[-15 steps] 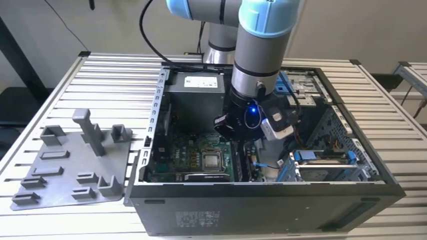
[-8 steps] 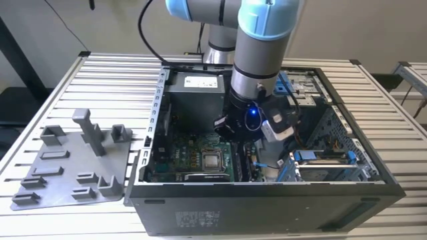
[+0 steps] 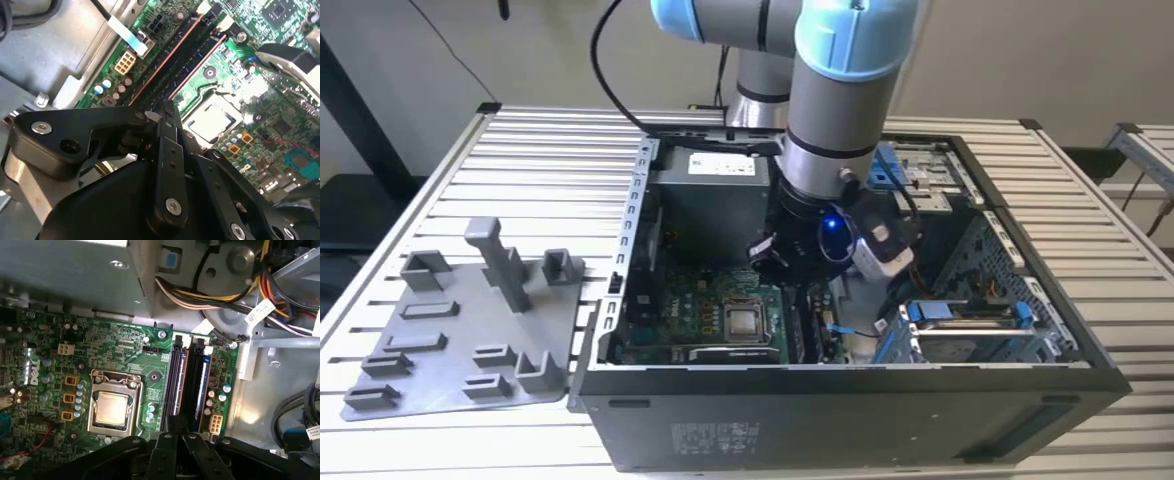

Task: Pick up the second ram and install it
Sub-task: 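Press down the second ram until it locks into place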

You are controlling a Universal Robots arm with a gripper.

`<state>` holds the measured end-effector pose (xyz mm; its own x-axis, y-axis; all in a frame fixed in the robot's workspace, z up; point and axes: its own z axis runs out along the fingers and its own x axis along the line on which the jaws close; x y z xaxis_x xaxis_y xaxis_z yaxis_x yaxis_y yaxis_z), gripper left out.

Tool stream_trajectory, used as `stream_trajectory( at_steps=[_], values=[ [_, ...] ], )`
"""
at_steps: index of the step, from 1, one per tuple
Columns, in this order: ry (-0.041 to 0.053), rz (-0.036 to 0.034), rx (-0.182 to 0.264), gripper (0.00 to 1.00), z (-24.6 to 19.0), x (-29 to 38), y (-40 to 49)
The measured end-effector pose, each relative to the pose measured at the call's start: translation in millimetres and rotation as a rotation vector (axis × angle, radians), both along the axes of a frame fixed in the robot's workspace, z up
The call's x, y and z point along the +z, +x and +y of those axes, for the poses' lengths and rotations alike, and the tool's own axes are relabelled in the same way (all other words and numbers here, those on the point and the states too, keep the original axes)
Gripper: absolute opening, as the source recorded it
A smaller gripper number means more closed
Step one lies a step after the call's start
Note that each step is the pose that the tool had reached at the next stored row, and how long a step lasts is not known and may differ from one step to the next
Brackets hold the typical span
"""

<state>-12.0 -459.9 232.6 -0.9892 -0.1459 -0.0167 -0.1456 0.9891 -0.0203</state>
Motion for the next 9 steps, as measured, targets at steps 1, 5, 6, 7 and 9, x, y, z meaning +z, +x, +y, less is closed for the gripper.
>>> stream_trajectory(
  at_steps=[1,5,6,7,9],
  values=[
    [0.0,0.0,0.018,0.11,0.0,-0.1,0.0],
    [0.0,0.0,0.066,0.11,0.0,-0.2,0.0],
    [0.0,0.0,0.079,0.11,0.0,-0.3,0.0],
    [0.0,-0.0003,0.091,0.11,0.0,-0.4,0.0],
    [-0.0002,-0.0014,0.107,0.11,-0.3,-0.3,-0.4]
  ],
)
